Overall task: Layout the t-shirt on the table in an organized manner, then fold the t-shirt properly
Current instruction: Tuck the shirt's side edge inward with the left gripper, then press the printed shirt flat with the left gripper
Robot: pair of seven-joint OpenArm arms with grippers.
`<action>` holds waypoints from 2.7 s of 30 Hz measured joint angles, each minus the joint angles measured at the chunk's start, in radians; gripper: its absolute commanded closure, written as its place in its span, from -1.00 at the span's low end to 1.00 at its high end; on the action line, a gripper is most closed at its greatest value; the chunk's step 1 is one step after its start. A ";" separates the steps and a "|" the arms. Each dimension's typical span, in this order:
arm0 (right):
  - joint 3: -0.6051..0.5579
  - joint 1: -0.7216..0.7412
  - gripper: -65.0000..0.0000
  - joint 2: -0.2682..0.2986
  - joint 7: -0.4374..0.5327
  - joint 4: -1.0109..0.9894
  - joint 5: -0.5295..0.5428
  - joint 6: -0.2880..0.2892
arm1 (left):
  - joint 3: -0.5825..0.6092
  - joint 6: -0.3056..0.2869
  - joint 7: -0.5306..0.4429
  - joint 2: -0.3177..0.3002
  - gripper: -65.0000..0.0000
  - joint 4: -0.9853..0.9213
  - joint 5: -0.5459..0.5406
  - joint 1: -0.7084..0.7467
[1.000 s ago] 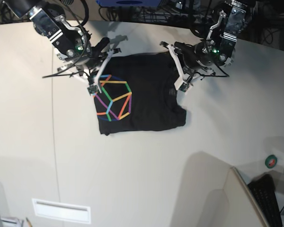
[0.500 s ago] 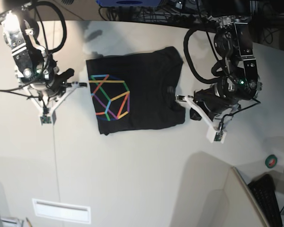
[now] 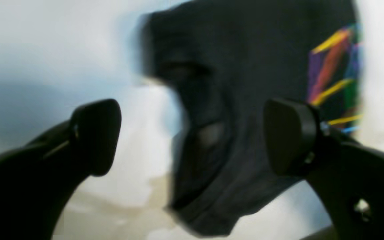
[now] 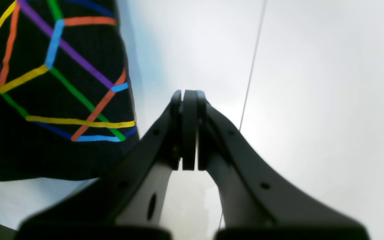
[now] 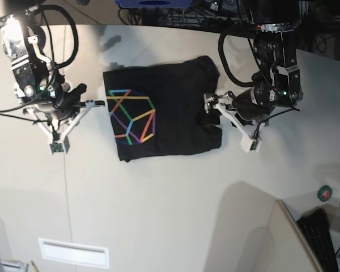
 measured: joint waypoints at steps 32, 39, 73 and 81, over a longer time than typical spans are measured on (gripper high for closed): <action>0.008 0.001 1.00 0.000 0.003 -0.077 0.000 0.010 | 0.103 -0.023 -0.165 -0.012 0.48 -0.409 -0.134 -0.105; 0.104 0.003 1.00 0.000 0.003 -0.077 0.000 0.010 | 0.212 -0.028 -0.113 -0.068 1.00 -0.422 -0.069 -0.164; 0.126 -0.019 1.00 -0.001 0.003 -0.077 0.003 0.010 | 1.286 -0.016 -0.254 0.009 1.00 -0.451 0.632 -0.536; 0.126 -0.019 1.00 -0.001 0.003 -0.077 0.003 0.010 | 1.286 -0.016 -0.254 0.008 1.00 -0.455 0.637 -0.534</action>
